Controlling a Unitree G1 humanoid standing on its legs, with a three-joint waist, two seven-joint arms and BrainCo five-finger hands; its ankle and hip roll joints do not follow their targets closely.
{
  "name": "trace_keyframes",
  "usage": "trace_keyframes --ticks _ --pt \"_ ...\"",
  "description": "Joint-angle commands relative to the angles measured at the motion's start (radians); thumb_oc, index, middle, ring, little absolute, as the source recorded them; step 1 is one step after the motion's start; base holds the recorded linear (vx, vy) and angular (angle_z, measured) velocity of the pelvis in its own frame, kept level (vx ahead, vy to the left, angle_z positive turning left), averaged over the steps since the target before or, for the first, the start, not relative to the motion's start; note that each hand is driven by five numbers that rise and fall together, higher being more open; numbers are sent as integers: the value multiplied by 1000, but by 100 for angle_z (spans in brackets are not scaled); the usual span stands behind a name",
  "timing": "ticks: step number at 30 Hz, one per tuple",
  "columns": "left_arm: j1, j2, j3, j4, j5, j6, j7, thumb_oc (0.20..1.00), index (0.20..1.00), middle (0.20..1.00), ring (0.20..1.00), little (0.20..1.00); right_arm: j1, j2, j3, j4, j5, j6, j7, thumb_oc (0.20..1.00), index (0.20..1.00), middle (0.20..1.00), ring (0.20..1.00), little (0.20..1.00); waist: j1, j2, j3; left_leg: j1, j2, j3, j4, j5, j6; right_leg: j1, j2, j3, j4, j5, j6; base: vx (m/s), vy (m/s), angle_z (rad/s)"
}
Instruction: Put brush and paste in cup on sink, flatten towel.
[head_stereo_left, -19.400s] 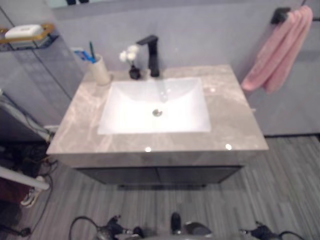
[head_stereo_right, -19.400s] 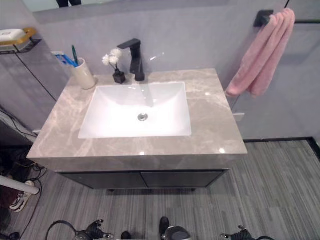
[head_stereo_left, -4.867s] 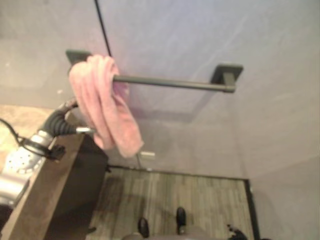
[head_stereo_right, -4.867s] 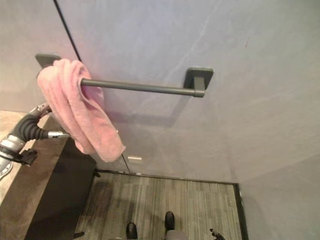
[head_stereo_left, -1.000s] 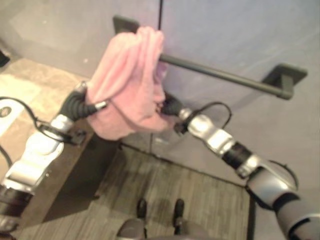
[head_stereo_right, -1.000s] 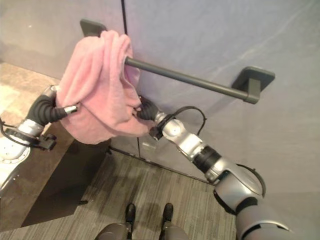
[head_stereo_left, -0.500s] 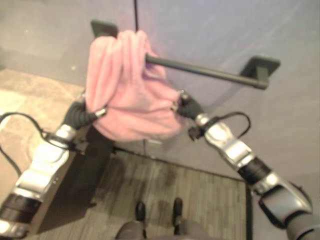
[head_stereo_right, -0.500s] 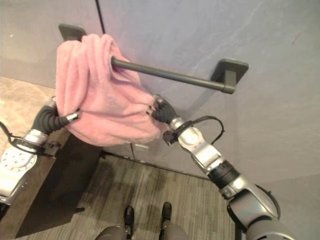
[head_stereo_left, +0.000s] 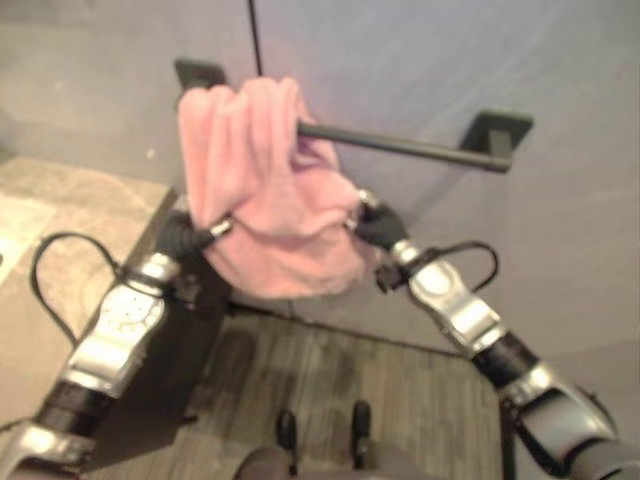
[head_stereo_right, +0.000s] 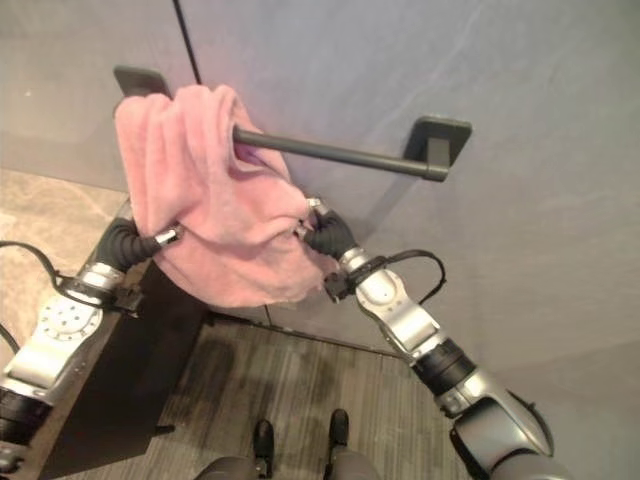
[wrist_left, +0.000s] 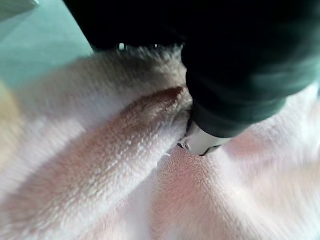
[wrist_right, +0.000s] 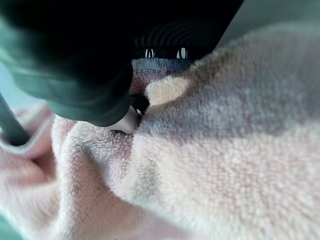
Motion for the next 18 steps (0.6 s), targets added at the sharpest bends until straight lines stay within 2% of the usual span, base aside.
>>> trace_keyframes --ticks 1,4,7,8,10,11,12,13,14,15,16,17,18 --pt "-52 25 -13 11 31 -51 44 200 200 200 200 200 -1 47 -64 -36 -9 -88 -53 200 200 200 200 200 -12 -7 -45 -26 -28 30 12 -97 69 59 -43 6 2 -93 37 -14 -3 -3" --pt "-43 33 0 -8 38 -61 48 200 200 200 200 200 19 53 -76 -76 32 -104 -34 200 200 200 200 200 -13 -6 -44 -24 -28 32 12 -98 68 60 -42 9 2 -92 37 -8 -6 -7" --pt "-14 -27 19 -3 -27 -60 58 200 200 200 200 200 53 54 -97 -114 8 -112 -46 200 200 200 200 200 -16 -6 -43 -17 -28 40 12 -100 71 63 -43 14 -1 -92 36 -12 -13 -10" --pt "-59 3 -17 12 74 -51 66 200 200 200 200 200 44 49 -85 -97 -29 -99 -70 200 200 200 200 200 -21 1 -43 -16 -27 46 12 -99 70 63 -42 19 -1 -89 37 -24 -9 -10" --pt "-63 18 -7 -15 76 -62 70 200 200 200 200 200 46 48 -93 -126 -6 -111 -66 200 200 200 200 200 -20 2 -41 -15 -26 47 12 -98 69 63 -42 21 -1 -89 37 -8 -2 -6" --pt "-41 -3 15 -25 0 -76 53 200 200 200 200 200 56 53 -100 -144 6 -121 -51 200 200 200 200 200 -20 2 -41 -14 -26 47 12 -100 70 64 -42 20 -1 -90 38 1 -6 -3" --pt "-34 -77 18 33 -89 -67 80 200 200 200 200 200 52 56 -91 -111 -50 -105 -70 200 200 200 200 200 -21 0 -40 -9 -27 50 12 -100 70 66 -44 19 -1 -91 38 -2 -7 -6" --pt "-34 -78 18 33 -89 -67 80 200 200 200 200 200 51 56 -90 -110 -50 -106 -70 200 200 200 200 200 -21 1 -41 -11 -26 50 12 -100 70 64 -42 20 -1 -89 37 -14 -11 -5" --pt "-51 -31 12 -12 32 -76 86 200 200 200 200 200 43 52 -93 -138 -34 -129 -68 200 200 200 200 200 -21 1 -41 -10 -24 55 12 -100 69 64 -41 24 -1 -89 36 -13 -7 -6" --pt "-50 -31 13 -13 32 -76 86 200 200 200 200 200 43 52 -94 -138 -34 -129 -68 200 200 200 200 200 -21 1 -41 -9 -25 55 12 -100 69 64 -41 24 -1 -89 36 -20 -2 -7" --pt "-40 -98 18 15 -45 -74 99 200 200 200 200 200 44 64 -87 -91 -79 -101 -101 200 200 200 200 200 -20 1 -41 -8 -25 59 12 -100 70 62 -42 27 -1 -87 37 -11 4 -11" --pt "-40 -99 18 15 -44 -74 99 200 200 200 200 200 43 64 -86 -91 -80 -102 -102 200 200 200 200 200 -19 1 -41 -8 -24 59 12 -100 70 61 -41 28 -1 -87 37 -20 8 -12" --pt "-51 -78 20 -15 36 -72 117 200 200 200 200 200 47 55 -81 -112 -59 -114 -96 200 200 200 200 200 -20 1 -38 -8 -24 62 12 -99 68 61 -41 30 -1 -85 36 -11 2 -13"
